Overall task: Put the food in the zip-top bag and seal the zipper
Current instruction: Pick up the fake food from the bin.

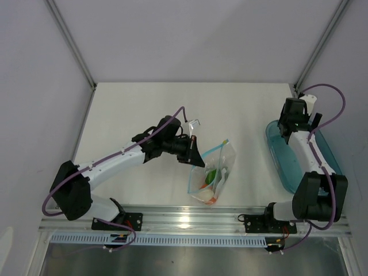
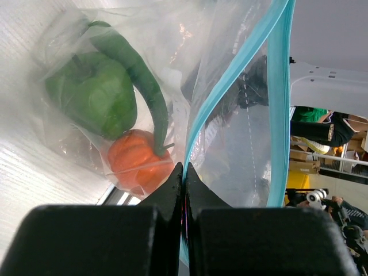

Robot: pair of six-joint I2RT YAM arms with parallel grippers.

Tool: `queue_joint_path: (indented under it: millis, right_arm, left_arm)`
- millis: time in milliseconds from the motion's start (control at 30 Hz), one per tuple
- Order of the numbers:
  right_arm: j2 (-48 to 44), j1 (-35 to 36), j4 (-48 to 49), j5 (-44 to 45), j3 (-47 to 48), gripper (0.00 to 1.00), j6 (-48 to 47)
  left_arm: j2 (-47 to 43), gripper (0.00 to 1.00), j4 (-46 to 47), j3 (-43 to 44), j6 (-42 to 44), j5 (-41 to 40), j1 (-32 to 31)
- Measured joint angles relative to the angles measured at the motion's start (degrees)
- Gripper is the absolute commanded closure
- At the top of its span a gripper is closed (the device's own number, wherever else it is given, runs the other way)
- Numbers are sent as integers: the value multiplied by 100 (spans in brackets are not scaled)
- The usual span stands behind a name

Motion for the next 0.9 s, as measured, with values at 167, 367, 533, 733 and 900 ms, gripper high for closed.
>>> queue_joint_path:
  millis: [167,367,533,733,900]
  right_arm:
    - [623,-258,238,11,-201,1,2]
    - [1244,-525,490,-13,-214,1,9]
    - [1740,-636,645,-74,-74,1,20]
    - [2485,-758,686,-184,389,1,-66]
    - [2734,-820,734,-219,588,1,-201]
  left_arm:
    - [133,99,-63,94,13,2,0]
    - [365,99,-166,284,63,9,0]
    - [584,100,-297,529,151,24,0]
    - [804,99,-350,758,208,118,0]
    - [1043,100,-396,942,262,179,0]
